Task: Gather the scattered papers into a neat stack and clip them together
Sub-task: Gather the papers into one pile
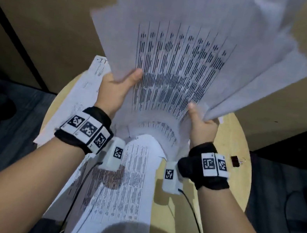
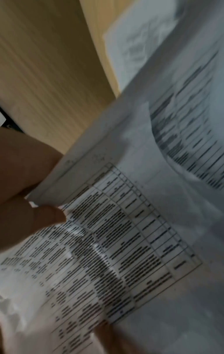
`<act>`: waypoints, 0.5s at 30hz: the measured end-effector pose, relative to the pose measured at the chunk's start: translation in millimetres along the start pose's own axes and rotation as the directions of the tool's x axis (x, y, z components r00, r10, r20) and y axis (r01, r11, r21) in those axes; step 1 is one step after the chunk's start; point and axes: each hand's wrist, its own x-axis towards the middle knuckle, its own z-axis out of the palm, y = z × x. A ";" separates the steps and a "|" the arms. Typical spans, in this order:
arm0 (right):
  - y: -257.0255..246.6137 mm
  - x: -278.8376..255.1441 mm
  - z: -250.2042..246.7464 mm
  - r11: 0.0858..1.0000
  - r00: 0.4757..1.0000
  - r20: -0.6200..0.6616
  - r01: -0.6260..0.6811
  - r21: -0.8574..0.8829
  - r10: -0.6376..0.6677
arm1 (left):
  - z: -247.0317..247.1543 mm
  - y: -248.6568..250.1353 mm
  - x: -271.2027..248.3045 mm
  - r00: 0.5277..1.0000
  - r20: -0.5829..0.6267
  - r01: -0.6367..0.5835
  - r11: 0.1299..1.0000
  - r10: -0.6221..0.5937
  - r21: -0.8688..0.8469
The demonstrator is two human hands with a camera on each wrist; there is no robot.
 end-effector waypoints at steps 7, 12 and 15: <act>10.5 -3.8 -12.3 0.996 0.998 0.055 0.009 -0.089 -0.004 | -20.6 -14.1 -13.3 0.985 0.162 0.041 0.996 -0.052 0.073; 2.1 7.1 -0.9 0.996 0.990 0.134 0.049 -0.068 -0.040 | -19.4 -6.5 -3.1 0.976 0.219 -0.047 0.990 0.017 0.135; 17.8 11.1 1.5 0.995 0.982 0.175 -0.059 -0.086 0.073 | -22.0 -19.2 1.0 0.977 0.203 0.022 0.985 -0.057 0.172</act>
